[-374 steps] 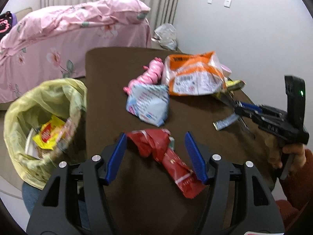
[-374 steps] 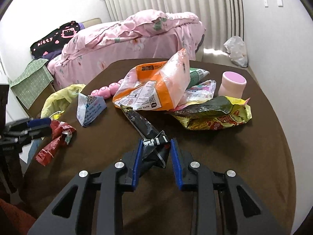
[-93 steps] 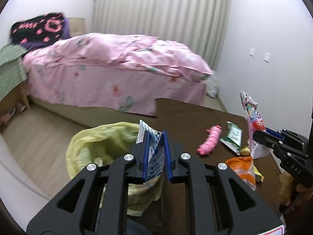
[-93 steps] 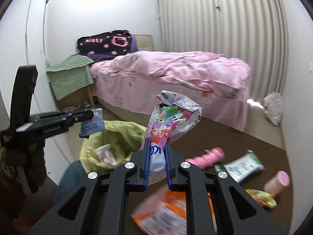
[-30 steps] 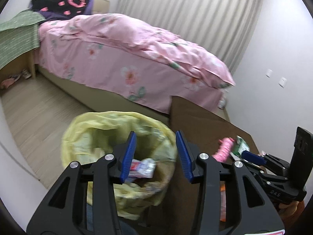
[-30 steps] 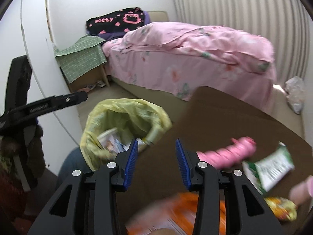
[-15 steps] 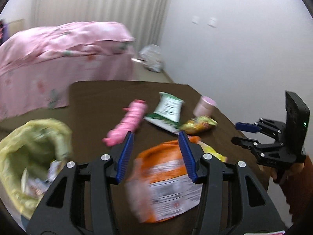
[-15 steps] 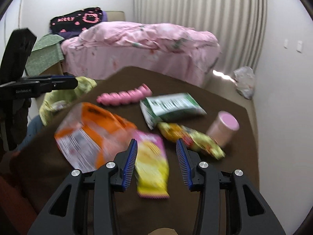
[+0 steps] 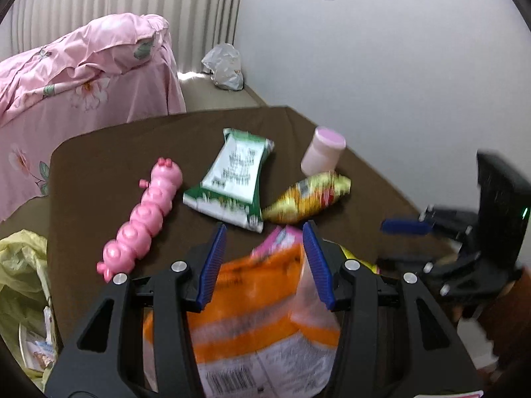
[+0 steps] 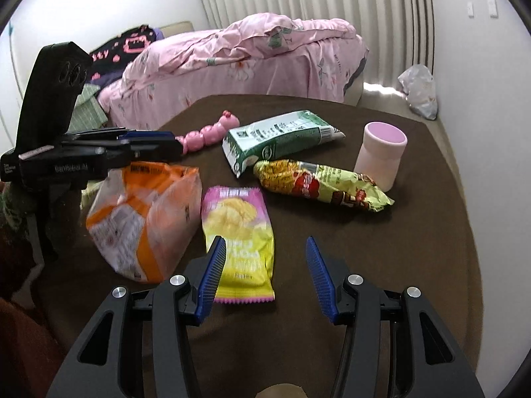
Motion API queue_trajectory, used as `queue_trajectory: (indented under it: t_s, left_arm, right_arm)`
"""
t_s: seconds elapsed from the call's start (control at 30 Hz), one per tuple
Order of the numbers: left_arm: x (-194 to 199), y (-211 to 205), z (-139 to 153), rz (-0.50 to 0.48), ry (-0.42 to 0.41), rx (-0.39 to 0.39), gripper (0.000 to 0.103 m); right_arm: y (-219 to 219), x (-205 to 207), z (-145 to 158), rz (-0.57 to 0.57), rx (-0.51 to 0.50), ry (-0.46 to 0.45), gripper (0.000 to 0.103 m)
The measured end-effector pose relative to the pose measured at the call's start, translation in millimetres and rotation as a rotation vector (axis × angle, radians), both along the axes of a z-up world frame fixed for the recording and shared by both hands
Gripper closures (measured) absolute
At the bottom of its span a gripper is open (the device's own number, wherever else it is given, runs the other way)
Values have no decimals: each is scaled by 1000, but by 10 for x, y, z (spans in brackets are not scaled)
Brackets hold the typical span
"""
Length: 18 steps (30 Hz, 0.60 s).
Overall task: Collect trash
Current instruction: 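Move both tools back over the table toward the remaining wrappers, then grasp the yellow-red snack wrapper with the right tool and lift it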
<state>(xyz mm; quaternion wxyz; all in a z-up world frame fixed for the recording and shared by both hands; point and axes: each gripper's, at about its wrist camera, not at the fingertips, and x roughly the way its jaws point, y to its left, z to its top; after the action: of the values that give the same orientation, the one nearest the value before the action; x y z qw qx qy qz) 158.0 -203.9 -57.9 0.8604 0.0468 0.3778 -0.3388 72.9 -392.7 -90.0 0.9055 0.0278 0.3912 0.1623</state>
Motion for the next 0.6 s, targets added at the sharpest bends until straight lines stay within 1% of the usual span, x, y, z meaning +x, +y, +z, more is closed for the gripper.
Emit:
queue_trajectory:
  t_s: [0.07,0.13,0.17,0.23,0.27,0.3,0.37,0.43,0.47,0.57,0.6]
  left_arm:
    - [30,-119,22,-61,22,-12,56]
    - [-37,-241,39,-108,29,7,55]
    - [-95,-307,53,-117,22,13,55]
    - [-205,-370,80,-131,50,-20,55]
    - [-277,-384,89,-156,87,-57,55]
    - [-357,-392,91,-190,121,-89,55]
    - [-476,-392,57,-225,168,-105,55]
    - [-545,-403,-72,-253,246,-97,55]
    - [-569,-406,-156,-256,269,-77,55]
    - [-550,-367,-342,-205,273,-4,55]
    - [-524,-316,-368,-190,281,-12,55]
  right_arm:
    - [-43,17,8,-15,-44,-21,56]
    - [-187,57,30,-63,-86,-46,56]
    - [-262,92,46,-80,-91,-51,55]
    - [-427,213,76,-98,-81,-72,55]
    - [-502,296,78,-106,-74,-78,55]
    - [-586,408,64,-115,-60,-73,55]
    - [-721,629,-4,-121,-17,-46,55]
    - [-785,817,-95,-121,19,-11,55]
    - [-798,917,-168,-115,39,14,55]
    - [-735,1031,-314,-96,64,62,55]
    - [-701,1022,-340,-89,75,75,55]
